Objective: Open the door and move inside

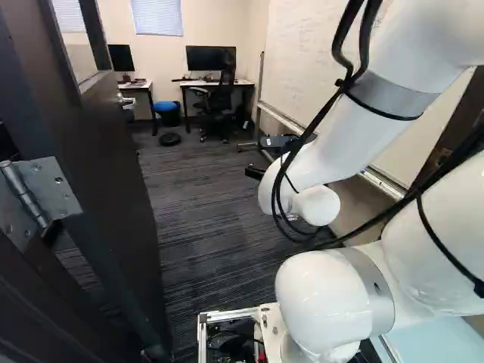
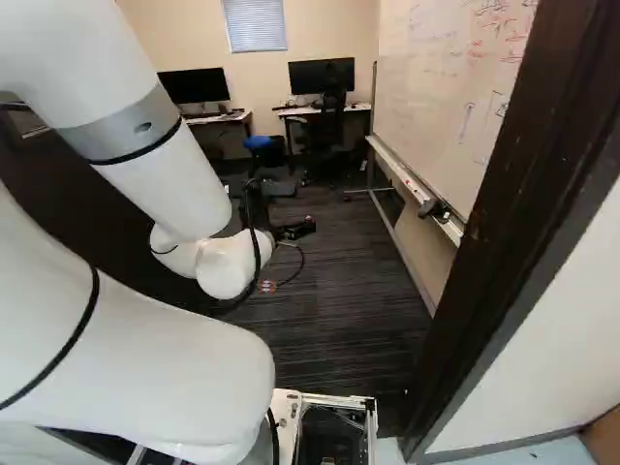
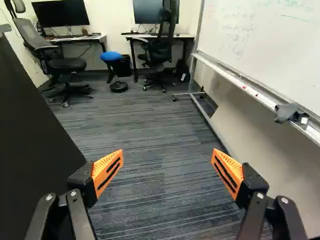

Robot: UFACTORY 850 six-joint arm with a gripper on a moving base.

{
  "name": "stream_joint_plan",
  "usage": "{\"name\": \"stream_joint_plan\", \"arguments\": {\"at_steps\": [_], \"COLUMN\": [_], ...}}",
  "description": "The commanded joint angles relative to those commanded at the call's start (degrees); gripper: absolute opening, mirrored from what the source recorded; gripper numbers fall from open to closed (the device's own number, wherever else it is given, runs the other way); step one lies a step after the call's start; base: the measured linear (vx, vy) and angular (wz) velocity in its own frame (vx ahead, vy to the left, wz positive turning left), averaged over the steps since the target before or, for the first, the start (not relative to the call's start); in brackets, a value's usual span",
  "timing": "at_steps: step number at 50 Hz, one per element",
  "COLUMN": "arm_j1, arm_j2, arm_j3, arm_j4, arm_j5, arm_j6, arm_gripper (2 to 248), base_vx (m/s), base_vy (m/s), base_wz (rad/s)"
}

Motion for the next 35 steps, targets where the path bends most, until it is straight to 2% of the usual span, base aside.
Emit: {"name": "stream_joint_plan", "arguments": {"at_steps": [19, 35], "arm_j1": [0.00, 0.00], "arm_j2": [0.00, 0.00], "arm_j3": [0.00, 0.00], "arm_j4": [0.00, 0.00], "arm_j5": [0.00, 0.00], "arm_j6": [0.00, 0.00], "arm_gripper": [247, 247], "base_vx": [0.162, 0.128], "base_vy": [0.034, 0.027], "base_wz": [0.187, 0.090]}}
